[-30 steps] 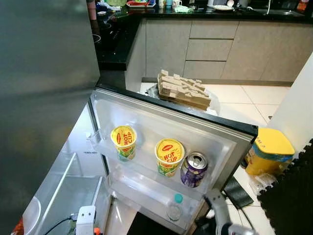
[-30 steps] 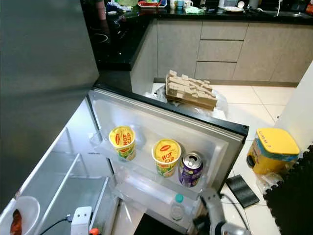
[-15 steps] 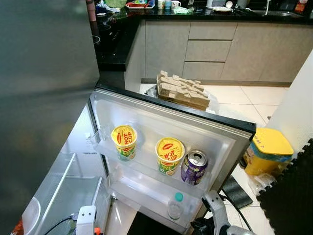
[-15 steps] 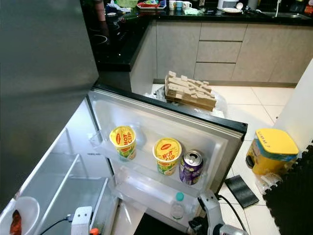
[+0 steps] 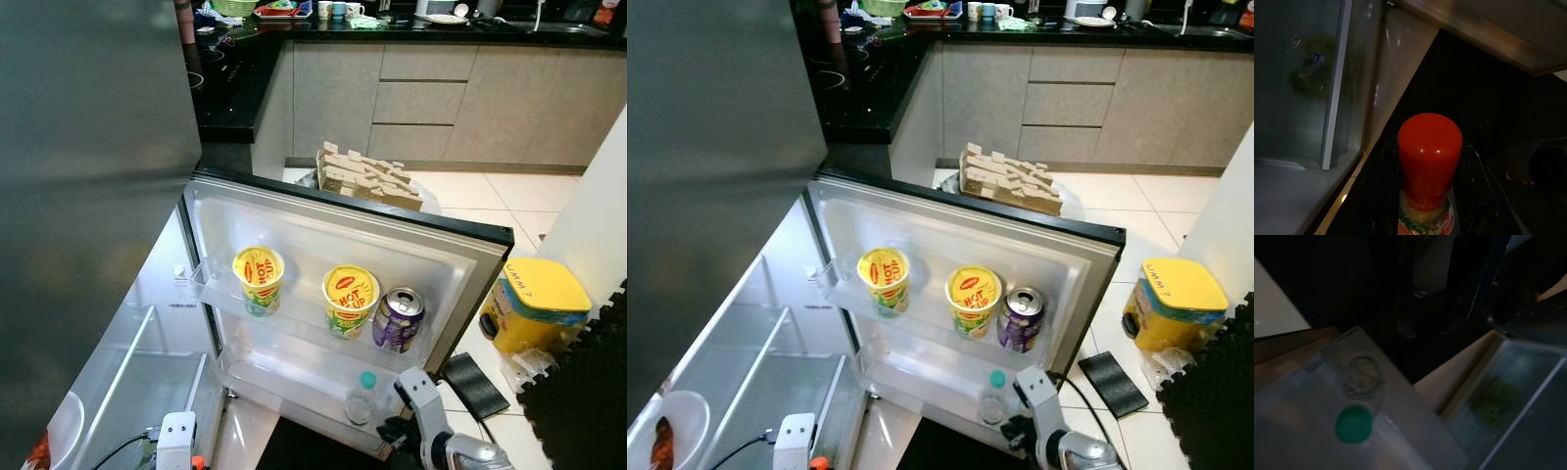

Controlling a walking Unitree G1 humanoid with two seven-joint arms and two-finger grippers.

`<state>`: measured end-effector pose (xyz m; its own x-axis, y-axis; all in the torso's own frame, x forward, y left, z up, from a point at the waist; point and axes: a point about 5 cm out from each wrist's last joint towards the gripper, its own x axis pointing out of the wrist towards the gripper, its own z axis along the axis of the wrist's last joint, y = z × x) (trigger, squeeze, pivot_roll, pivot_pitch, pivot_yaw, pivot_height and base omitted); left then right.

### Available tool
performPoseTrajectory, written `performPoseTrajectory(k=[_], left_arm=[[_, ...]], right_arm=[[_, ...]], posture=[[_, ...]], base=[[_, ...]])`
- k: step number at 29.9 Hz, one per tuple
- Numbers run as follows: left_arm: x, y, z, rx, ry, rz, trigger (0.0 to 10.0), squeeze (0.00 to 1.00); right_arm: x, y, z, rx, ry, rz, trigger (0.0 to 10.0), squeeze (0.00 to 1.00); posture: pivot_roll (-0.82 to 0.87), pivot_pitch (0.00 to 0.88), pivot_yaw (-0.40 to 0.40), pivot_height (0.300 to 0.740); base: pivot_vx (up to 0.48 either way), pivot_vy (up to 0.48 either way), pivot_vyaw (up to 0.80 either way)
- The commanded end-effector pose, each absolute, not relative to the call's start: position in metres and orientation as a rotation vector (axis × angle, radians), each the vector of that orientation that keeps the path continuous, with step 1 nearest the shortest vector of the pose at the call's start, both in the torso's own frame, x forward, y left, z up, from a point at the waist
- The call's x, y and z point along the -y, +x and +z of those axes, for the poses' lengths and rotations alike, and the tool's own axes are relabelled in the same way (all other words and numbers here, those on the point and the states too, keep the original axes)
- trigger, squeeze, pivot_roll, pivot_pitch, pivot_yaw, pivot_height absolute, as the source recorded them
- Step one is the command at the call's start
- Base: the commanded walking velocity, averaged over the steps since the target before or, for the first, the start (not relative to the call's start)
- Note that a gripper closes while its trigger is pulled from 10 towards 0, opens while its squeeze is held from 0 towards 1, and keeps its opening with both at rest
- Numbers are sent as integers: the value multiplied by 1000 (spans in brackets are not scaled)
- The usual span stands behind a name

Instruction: Restocking fridge

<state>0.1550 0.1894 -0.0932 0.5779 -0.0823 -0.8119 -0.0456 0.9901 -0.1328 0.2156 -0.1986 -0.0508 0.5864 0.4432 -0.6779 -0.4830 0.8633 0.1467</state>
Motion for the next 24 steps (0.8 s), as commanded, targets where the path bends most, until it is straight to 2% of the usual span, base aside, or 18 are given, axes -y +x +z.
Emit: performPoseTrajectory(k=[1, 5, 13, 19, 24], left_arm=[[-188, 155, -93, -954, -140, -30, 10000, 0], [-188, 156, -93, -951, -139, -30, 10000, 0], [-187, 155, -93, -952, -141, -30, 10000, 0], [-188, 155, -94, -955, -136, -31, 10000, 0], [-188, 157, -92, -947, -133, -37, 10000, 0]], right_arm=[[201, 224, -45, -730, -68, 507, 10000, 0], [205, 232, -40, -696, -77, 461, 10000, 0], [205, 226, -46, -744, -105, 450, 10000, 0], [220, 219, -51, -790, -196, 312, 10000, 0], [233, 216, -52, -802, -205, 199, 10000, 0]], posture=[[-62, 0, -7, 740], [-62, 0, -7, 740], [-57, 0, -12, 740], [-58, 0, -11, 740], [-59, 0, -9, 740]], base=[[0, 0, 0], [0, 0, 0], [0, 0, 0], [0, 0, 0], [0, 0, 0]])
